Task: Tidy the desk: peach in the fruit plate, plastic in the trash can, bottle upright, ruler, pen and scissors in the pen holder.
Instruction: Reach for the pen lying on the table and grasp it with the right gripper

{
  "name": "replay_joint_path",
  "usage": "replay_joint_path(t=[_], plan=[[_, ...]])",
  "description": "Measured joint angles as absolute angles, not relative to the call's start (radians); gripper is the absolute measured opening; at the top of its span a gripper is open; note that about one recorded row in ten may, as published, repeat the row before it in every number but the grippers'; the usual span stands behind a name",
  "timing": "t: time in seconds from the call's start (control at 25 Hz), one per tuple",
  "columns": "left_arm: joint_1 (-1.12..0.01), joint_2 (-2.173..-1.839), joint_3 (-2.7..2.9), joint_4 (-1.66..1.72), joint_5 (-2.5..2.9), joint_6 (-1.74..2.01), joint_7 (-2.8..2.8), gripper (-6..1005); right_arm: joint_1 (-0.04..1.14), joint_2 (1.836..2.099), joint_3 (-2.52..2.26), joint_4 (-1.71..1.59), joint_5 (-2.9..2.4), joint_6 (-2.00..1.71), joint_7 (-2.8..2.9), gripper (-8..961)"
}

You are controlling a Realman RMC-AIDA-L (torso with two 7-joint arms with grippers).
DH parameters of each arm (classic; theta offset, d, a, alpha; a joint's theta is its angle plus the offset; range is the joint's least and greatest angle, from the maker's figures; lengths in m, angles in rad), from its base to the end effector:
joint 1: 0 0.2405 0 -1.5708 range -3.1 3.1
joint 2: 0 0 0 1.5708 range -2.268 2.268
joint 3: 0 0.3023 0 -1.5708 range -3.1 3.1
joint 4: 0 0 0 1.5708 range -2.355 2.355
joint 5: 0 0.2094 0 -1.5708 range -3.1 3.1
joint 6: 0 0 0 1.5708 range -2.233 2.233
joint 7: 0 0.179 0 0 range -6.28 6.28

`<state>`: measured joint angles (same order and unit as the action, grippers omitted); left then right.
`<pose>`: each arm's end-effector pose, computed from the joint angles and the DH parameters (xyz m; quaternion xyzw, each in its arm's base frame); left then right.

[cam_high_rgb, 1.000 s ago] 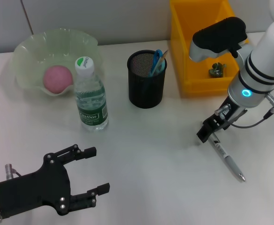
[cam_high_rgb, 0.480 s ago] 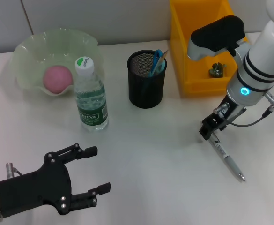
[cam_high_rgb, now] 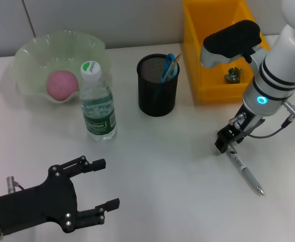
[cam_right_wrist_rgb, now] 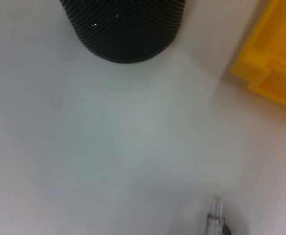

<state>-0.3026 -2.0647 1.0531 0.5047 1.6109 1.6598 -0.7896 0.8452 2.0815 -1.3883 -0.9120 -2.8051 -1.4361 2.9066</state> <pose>-0.3000 0.2655 -0.0830 -0.9393 -0.0385 -0.3164 0.1268 0.2522 0.4220 -0.0791 -0.8144 0.4636 -0.2656 0.2266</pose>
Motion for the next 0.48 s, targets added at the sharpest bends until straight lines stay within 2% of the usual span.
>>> replay_joint_path(t=[0.48], plan=[[-0.302,-2.065,1.052,0.505,1.610,1.664,-0.789,797,0.848,2.082,-1.388,-0.908,-2.806,-1.435,2.909,482]])
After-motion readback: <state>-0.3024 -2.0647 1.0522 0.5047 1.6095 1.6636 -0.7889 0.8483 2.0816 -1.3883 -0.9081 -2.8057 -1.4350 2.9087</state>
